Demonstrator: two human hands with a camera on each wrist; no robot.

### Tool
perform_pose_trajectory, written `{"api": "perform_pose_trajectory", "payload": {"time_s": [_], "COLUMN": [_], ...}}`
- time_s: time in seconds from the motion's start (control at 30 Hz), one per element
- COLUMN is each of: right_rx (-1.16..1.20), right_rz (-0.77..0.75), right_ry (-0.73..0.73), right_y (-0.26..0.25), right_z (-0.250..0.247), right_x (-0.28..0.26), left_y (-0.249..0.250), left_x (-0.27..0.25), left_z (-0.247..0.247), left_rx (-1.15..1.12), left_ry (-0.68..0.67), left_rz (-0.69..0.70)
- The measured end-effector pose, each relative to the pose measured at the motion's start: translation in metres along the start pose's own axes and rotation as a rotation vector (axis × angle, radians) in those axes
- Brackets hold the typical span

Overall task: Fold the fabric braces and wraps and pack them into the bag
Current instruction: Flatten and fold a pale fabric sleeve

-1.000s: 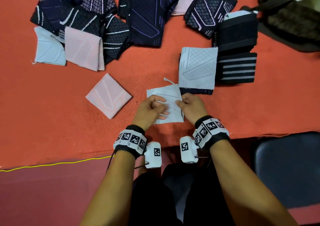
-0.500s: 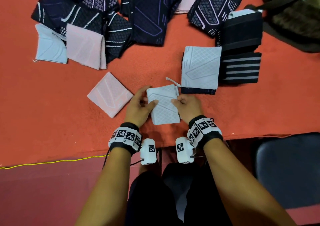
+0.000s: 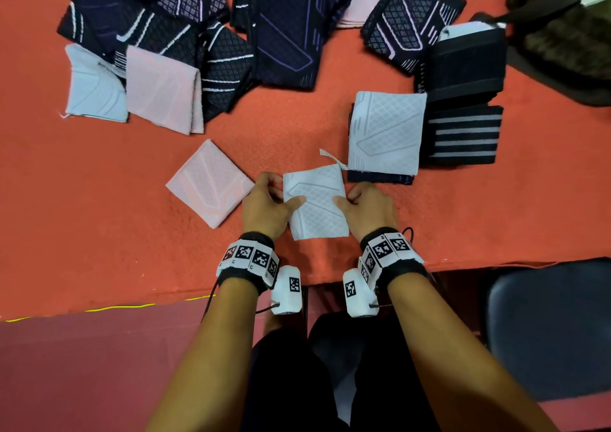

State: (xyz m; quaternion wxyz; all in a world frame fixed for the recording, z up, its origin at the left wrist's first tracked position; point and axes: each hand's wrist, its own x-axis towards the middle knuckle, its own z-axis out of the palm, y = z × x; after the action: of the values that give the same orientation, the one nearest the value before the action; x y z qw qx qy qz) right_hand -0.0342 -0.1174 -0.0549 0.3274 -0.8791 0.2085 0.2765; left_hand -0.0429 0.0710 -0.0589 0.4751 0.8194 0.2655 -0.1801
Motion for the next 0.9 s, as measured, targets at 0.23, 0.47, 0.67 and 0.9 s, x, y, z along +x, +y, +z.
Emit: {"api": "perform_pose_trajectory", "payload": {"time_s": [0.23,0.47,0.67,0.9], "right_rx": [-0.007,0.005,0.038,0.013], "right_rz": [-0.004,0.016,0.024,-0.001], "right_ry": [-0.021,-0.040,-0.031,-0.006], "right_y": [0.000,0.002,0.001,0.000], "right_z": [0.002,0.001,-0.001,0.002], "right_x": [0.004,0.006,0.005,0.002], "left_y": [-0.005,-0.012,-0.011,-0.011], "left_x": [-0.002,-0.012,-0.008,-0.008], "left_z": [-0.005,0.000,-0.005,-0.005], "left_rx": [-0.081,0.095,0.183,0.259], "left_ry": [-0.007,-0.068,-0.237,-0.216], "left_rz": [0.094,0.242,0.126,0.193]}}
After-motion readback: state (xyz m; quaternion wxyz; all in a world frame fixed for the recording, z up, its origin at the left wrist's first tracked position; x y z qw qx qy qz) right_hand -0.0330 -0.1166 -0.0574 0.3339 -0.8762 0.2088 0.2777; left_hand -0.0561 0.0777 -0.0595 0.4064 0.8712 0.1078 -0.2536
